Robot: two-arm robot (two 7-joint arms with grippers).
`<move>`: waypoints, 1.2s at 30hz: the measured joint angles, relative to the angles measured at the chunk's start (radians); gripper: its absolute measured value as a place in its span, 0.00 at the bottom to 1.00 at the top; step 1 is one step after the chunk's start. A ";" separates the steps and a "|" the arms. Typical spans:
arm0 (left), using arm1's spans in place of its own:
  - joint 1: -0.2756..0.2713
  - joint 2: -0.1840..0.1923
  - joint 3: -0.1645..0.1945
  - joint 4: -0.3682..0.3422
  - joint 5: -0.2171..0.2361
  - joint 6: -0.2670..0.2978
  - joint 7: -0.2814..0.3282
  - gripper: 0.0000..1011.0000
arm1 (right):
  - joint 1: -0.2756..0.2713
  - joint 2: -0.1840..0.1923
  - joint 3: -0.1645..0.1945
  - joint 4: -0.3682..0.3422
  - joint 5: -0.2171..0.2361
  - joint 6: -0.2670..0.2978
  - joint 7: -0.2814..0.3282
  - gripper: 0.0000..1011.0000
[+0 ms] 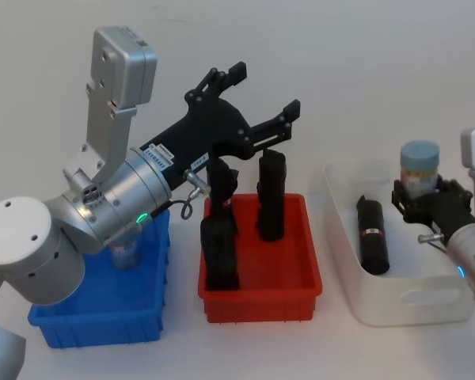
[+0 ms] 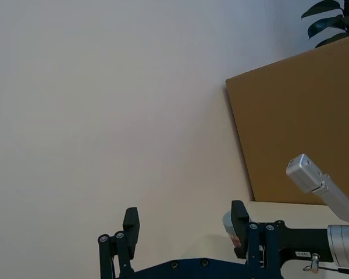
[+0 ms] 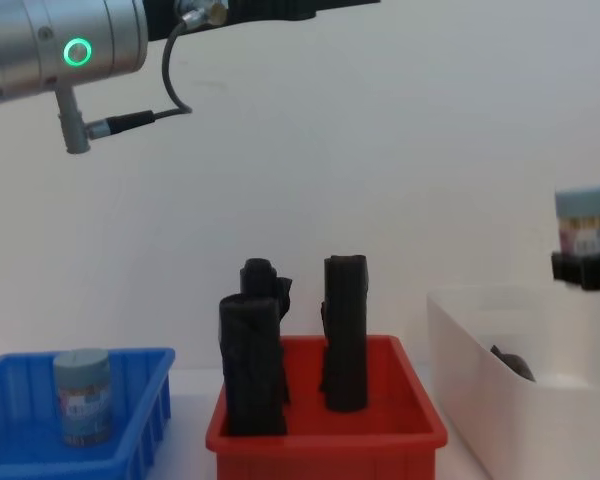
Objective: Pick the cotton swabs from the blue box and place them into the white box.
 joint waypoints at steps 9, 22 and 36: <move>0.000 0.000 0.000 0.000 0.000 0.000 0.000 0.99 | 0.064 -0.027 0.002 0.116 0.020 0.074 0.023 0.63; 0.000 0.000 0.000 0.000 0.000 0.000 0.000 0.99 | 0.119 -0.052 0.002 0.210 0.034 0.090 0.050 0.63; 0.000 0.000 0.000 0.000 0.000 0.000 0.000 0.99 | 0.137 -0.064 0.001 0.243 0.034 0.092 0.053 0.69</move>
